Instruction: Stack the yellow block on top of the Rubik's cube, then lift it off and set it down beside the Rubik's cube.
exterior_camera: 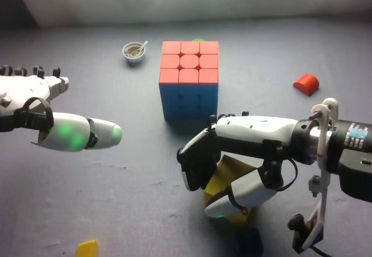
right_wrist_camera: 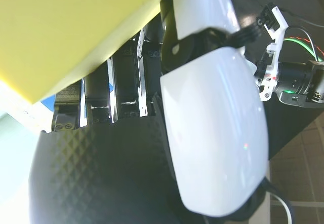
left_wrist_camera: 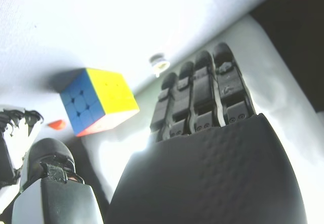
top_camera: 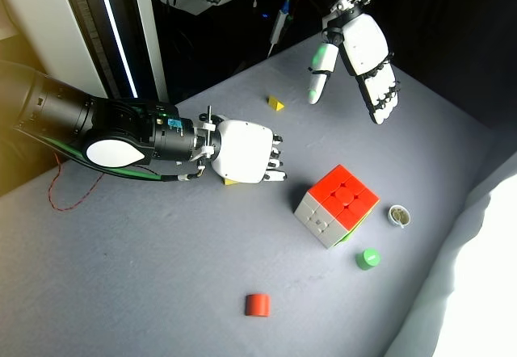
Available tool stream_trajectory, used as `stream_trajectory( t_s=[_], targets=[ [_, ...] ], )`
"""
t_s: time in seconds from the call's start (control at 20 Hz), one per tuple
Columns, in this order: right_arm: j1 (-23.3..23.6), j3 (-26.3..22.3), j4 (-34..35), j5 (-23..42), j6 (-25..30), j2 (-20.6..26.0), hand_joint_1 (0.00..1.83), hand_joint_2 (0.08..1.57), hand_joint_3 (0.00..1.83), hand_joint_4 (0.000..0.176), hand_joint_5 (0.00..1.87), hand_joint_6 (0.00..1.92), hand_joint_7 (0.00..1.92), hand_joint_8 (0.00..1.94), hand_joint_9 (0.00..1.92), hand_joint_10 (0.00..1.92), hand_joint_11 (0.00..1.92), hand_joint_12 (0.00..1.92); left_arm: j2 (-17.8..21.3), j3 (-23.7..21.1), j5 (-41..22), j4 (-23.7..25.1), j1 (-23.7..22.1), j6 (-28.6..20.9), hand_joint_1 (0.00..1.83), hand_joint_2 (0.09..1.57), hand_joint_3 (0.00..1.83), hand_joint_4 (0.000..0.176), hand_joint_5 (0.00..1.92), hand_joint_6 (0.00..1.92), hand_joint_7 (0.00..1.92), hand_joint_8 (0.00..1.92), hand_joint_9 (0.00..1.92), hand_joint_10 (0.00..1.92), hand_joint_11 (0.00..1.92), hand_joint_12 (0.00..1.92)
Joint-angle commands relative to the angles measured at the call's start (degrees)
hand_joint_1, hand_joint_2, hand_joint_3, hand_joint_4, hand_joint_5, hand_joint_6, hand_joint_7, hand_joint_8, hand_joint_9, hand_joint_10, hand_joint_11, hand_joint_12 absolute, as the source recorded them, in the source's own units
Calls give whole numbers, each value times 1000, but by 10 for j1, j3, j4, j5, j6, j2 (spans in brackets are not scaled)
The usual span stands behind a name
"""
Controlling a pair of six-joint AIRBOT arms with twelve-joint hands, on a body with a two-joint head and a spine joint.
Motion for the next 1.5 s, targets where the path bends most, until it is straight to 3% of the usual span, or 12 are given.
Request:
stream_trajectory(
  t_s=[0.0, 0.05, 0.1, 0.15, 0.2, 0.35, 0.6, 0.75, 0.95, 1.05, 1.1, 1.45],
  targets=[
    [5, -3, 1, 55, 5, 4, 1190, 1235, 0, 0, 690, 1355, 821, 1295, 560, 1146, 112, 1691, 7, 0, -15, 31, -6, 1, 60, 918, 0, 0, 24, 8, 56, 11, 62, 12, 39, 82],
    [5, -3, 1, 55, 5, 4, 1114, 1240, 0, 0, 723, 1346, 698, 776, 528, 910, 58, 1638, 7, 0, -15, 31, -5, 1, 57, 921, 0, 0, 20, 5, 51, 7, 54, 7, 28, 82],
    [5, -3, 0, 55, 5, 4, 1114, 1240, 0, 0, 723, 1346, 698, 776, 528, 910, 58, 1638, 7, 0, -15, 32, -5, 1, 57, 921, 0, 0, 20, 5, 51, 7, 54, 7, 28, 82],
    [5, -3, -1, 55, 5, 4, 1093, 1247, 0, 0, 719, 1359, 707, 495, 518, 774, 23, 1615, 7, -1, -15, 33, -5, 1, 63, 924, 0, 0, 15, 0, 55, 1, 60, 1, 5, 134],
    [5, -3, -2, 56, 5, 4, 1110, 1174, 0, 0, 626, 415, 714, 161, 493, 497, 0, 1493, 7, -1, -15, 34, -5, 1, 73, 928, 0, 0, 13, 2, 52, 2, 61, 2, 0, 163],
    [5, -3, -5, 56, 5, 4, 1114, 1118, 0, 0, 650, 111, 631, 17, 461, 243, 0, 1364, 7, 0, -14, 40, -5, 1, 74, 928, 0, 0, 0, 0, 28, 1, 44, 2, 0, 129],
    [6, -3, -15, 56, 5, 4, 963, 1100, 2, 0, 313, 2, 295, 0, 250, 4, 0, 853, 8, 0, -11, 43, -3, 0, 73, 921, 1, 0, 28, 1, 71, 0, 77, 1, 0, 211],
    [8, -3, -26, 56, 11, 5, 948, 1075, 0, 0, 280, 0, 267, 0, 244, 2, 0, 884, 8, -1, -11, 43, -9, 1, 51, 929, 3, 0, 0, 0, 28, 0, 36, 0, 0, 114],
    [12, -6, -73, 68, 48, 11, 879, 1042, 0, 0, 177, 0, 152, 0, 138, 0, 0, 614, 8, -3, -11, 41, -10, 1, 69, 930, 0, 0, 0, 0, 51, 0, 56, 0, 0, 160],
    [16, -10, -105, 85, 64, 19, 560, 1080, 6, 0, 2, 0, 3, 0, 2, 0, 0, 106, 7, -2, -11, 43, -13, 1, 74, 922, 0, 0, 16, 1, 69, 2, 75, 3, 0, 199],
    [19, -11, -114, 89, 66, 22, 496, 1055, 0, 0, 0, 0, 0, 0, 0, 0, 0, 20, 7, 0, -11, 45, -15, 1, 76, 920, 0, 0, 9, 0, 60, 1, 66, 2, 0, 165],
    [48, -17, -185, 123, 82, 44, 548, 928, 0, 0, 0, 0, 0, 0, 0, 0, 0, 0, 5, 12, -5, 50, -21, 1, 54, 923, 0, 0, 0, 0, 32, 0, 39, 0, 0, 137]
  ],
)
